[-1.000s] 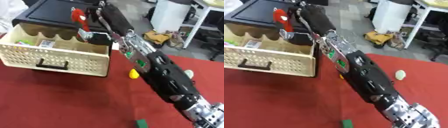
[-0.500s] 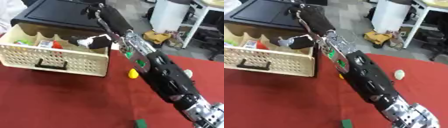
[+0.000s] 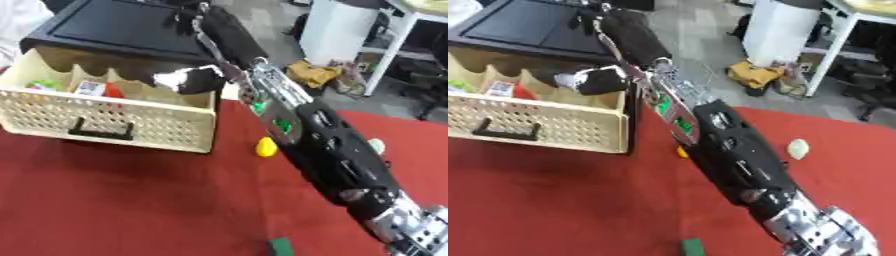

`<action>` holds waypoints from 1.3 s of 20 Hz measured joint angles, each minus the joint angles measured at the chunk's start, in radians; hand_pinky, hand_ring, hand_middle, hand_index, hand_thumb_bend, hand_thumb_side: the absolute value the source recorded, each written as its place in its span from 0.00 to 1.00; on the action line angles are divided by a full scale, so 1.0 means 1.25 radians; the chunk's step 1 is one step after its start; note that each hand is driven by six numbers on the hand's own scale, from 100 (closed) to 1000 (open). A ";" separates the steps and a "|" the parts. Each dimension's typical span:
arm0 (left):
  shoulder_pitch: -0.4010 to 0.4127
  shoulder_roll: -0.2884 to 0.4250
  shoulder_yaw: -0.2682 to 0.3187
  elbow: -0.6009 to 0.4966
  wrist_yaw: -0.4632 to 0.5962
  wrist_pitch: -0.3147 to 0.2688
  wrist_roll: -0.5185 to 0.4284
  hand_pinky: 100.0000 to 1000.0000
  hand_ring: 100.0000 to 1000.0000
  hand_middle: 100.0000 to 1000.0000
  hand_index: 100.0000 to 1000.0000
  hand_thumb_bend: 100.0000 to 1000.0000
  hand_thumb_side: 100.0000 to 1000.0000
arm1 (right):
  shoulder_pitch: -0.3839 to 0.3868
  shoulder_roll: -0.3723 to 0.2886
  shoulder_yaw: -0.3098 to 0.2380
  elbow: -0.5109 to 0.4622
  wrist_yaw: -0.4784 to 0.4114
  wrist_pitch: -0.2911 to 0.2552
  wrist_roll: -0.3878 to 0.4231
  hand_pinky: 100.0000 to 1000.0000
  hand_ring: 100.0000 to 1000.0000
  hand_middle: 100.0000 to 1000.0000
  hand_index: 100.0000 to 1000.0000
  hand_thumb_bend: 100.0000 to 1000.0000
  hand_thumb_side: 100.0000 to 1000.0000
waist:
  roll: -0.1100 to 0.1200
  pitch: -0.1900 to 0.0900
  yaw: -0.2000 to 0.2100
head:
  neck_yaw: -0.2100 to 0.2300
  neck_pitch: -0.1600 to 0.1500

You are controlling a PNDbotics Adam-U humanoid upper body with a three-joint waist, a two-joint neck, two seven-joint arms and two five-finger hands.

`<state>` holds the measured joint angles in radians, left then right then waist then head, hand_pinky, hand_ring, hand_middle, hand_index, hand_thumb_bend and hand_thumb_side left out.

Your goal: Pick up objects from table and place into drawer.

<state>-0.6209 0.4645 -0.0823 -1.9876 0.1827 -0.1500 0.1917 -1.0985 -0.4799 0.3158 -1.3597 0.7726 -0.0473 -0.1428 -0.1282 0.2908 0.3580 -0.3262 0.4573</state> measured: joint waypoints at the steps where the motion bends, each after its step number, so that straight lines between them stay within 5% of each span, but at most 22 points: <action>1: 0.002 0.000 0.000 0.000 0.000 0.000 0.003 0.46 0.45 0.47 0.80 0.02 1.00 | 0.003 -0.003 -0.006 -0.020 -0.024 0.010 -0.002 0.50 0.51 0.46 0.68 0.51 0.98 | 0.002 -0.001 -0.004 | 0.005 0.003; 15: 0.021 0.000 0.010 0.000 -0.010 0.002 0.027 0.46 0.45 0.47 0.80 0.02 1.00 | 0.144 -0.151 -0.117 -0.396 -0.417 0.199 -0.007 0.53 0.50 0.47 0.68 0.35 1.00 | 0.031 -0.021 -0.051 | 0.135 0.038; 17: 0.024 0.000 0.010 0.000 -0.012 0.003 0.028 0.46 0.45 0.47 0.80 0.02 1.00 | 0.181 -0.169 -0.143 -0.439 -0.461 0.214 -0.019 0.55 0.51 0.47 0.68 0.36 0.88 | 0.037 -0.021 -0.062 | 0.147 0.042; 22: 0.026 0.000 0.012 0.000 -0.014 0.001 0.030 0.46 0.45 0.47 0.80 0.01 1.00 | 0.268 -0.194 -0.201 -0.492 -0.568 0.203 -0.059 0.57 0.52 0.48 0.68 0.39 0.71 | 0.051 -0.021 -0.088 | 0.162 0.047; 26: 0.031 0.000 0.014 0.000 -0.016 0.000 0.032 0.46 0.45 0.47 0.80 0.01 1.00 | 0.331 -0.195 -0.240 -0.498 -0.638 0.145 -0.087 0.57 0.53 0.49 0.69 0.22 0.65 | 0.062 -0.021 -0.111 | 0.167 0.048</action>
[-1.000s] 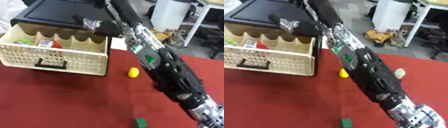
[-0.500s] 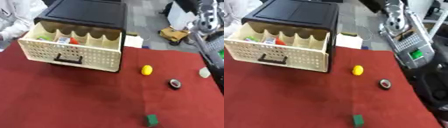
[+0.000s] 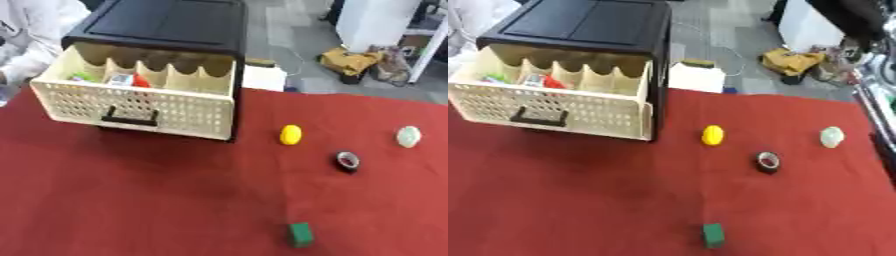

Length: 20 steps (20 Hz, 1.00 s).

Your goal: Pick up objects from table and place into drawer.

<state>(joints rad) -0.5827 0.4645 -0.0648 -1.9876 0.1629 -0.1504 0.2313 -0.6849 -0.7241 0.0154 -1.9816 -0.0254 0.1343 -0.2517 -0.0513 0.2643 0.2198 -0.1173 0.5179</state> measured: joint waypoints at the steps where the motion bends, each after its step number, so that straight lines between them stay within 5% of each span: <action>1: 0.001 0.000 0.000 0.000 -0.002 -0.001 0.000 0.46 0.45 0.47 0.80 0.01 1.00 | 0.017 0.000 -0.009 -0.001 -0.015 -0.019 -0.007 0.58 0.54 0.50 0.70 0.14 0.65 | 0.002 0.000 -0.005 | 0.001 0.000; 3: 0.002 0.000 0.000 0.000 -0.005 -0.002 0.002 0.46 0.45 0.47 0.80 0.01 1.00 | 0.054 0.000 -0.024 -0.001 -0.040 -0.061 -0.015 0.63 0.57 0.53 0.72 0.00 0.67 | 0.005 0.002 -0.016 | 0.002 0.000; 6: 0.005 0.000 0.000 0.000 -0.011 -0.004 0.002 0.46 0.45 0.47 0.80 0.01 1.00 | 0.102 0.009 -0.043 -0.001 -0.084 -0.122 -0.008 0.68 0.61 0.56 0.75 0.00 0.78 | 0.012 0.007 -0.026 | 0.008 0.000; 14: 0.018 0.031 0.000 0.000 -0.048 -0.028 -0.010 0.42 0.43 0.46 0.81 0.00 1.00 | 0.224 0.038 -0.082 -0.001 -0.172 -0.312 0.010 0.68 0.63 0.57 0.74 0.00 0.73 | 0.025 0.012 -0.052 | 0.032 0.001; 20: 0.030 0.112 -0.008 0.000 -0.136 -0.071 -0.031 0.32 0.36 0.42 0.79 0.00 1.00 | 0.278 0.057 -0.098 -0.001 -0.184 -0.421 -0.005 0.66 0.62 0.57 0.74 0.00 0.82 | 0.035 0.013 -0.064 | 0.044 0.007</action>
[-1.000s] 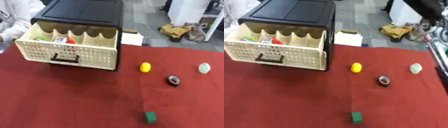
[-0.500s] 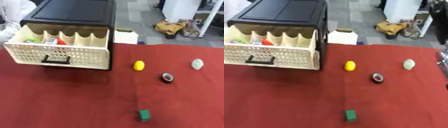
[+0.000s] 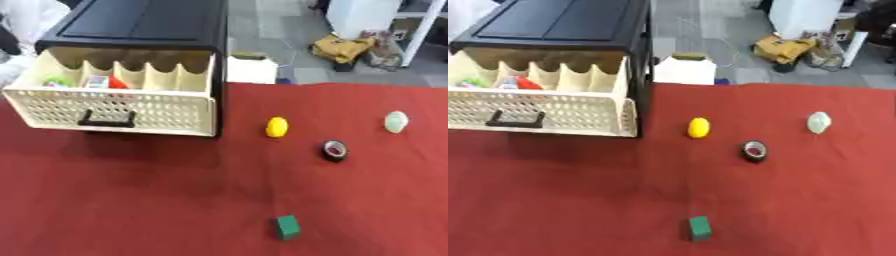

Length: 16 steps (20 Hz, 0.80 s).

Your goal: Pick up objects from table and place into drawer.

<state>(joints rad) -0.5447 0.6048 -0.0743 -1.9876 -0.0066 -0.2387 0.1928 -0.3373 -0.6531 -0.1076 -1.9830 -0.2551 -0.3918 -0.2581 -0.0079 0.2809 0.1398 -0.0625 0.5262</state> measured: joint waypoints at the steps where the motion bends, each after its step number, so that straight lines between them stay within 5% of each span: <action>1: 0.003 0.017 -0.004 0.000 -0.021 -0.006 -0.015 0.30 0.35 0.42 0.79 0.00 1.00 | 0.008 0.003 -0.002 0.000 0.005 -0.014 -0.005 0.66 0.62 0.57 0.74 0.00 0.81 | 0.002 0.000 -0.002 | 0.002 0.000; 10: 0.028 0.167 -0.057 0.000 -0.222 -0.035 -0.340 0.15 0.27 0.39 0.73 0.00 1.00 | 0.046 0.029 -0.002 0.000 0.063 -0.063 -0.022 0.66 0.61 0.56 0.73 0.00 0.82 | 0.015 0.000 -0.013 | 0.015 0.001; 16: 0.041 0.239 -0.093 0.000 -0.264 -0.030 -0.508 0.21 0.38 0.46 0.78 0.00 1.00 | 0.049 0.035 -0.002 0.000 0.075 -0.069 -0.017 0.66 0.61 0.55 0.73 0.00 0.83 | 0.018 0.002 -0.017 | 0.021 0.001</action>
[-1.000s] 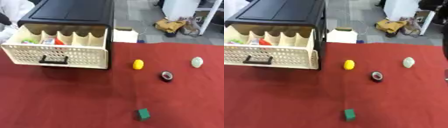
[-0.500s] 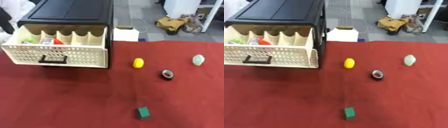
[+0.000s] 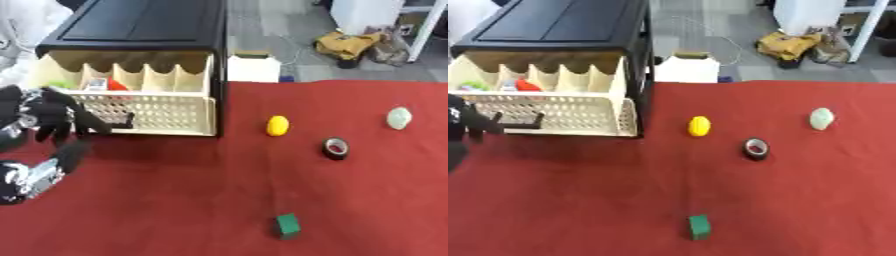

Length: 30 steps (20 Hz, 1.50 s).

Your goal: Pick up objects from table and place into drawer.

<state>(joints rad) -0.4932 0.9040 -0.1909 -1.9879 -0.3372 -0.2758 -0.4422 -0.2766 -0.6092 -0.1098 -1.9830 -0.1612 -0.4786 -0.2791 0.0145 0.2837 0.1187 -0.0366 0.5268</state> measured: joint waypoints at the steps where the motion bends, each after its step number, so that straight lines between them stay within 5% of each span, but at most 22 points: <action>1: 0.006 0.010 -0.010 0.000 -0.005 0.003 -0.024 0.21 0.38 0.47 0.79 0.00 1.00 | 0.000 0.000 0.000 0.000 0.000 -0.001 0.001 0.66 0.61 0.55 0.73 0.00 0.83 | 0.001 0.000 -0.003 | 0.001 0.000; 10: 0.028 0.053 -0.067 0.000 -0.051 0.032 -0.179 0.21 0.40 0.48 0.82 0.00 1.00 | 0.007 0.014 0.000 0.000 0.000 -0.008 0.013 0.67 0.60 0.54 0.72 0.00 0.81 | 0.001 0.005 -0.017 | 0.012 0.000; 19: 0.032 0.057 -0.096 0.000 -0.070 0.094 -0.246 0.32 0.55 0.56 0.90 0.00 1.00 | 0.010 0.036 -0.001 0.000 -0.004 -0.021 0.041 0.69 0.60 0.55 0.73 0.00 0.89 | -0.004 0.011 -0.023 | 0.025 0.000; 30: -0.009 0.049 -0.100 0.000 -0.103 0.156 -0.257 0.24 0.42 0.45 0.87 0.00 1.00 | 0.010 0.049 -0.006 0.000 -0.006 -0.033 0.061 0.69 0.59 0.54 0.72 0.00 0.85 | -0.004 0.020 -0.030 | 0.041 -0.007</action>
<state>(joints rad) -0.5045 0.9650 -0.3161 -1.9880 -0.4664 -0.0802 -0.7637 -0.2637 -0.5474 -0.1168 -1.9830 -0.1684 -0.5192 -0.2029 0.0093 0.3094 0.0810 0.0144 0.5175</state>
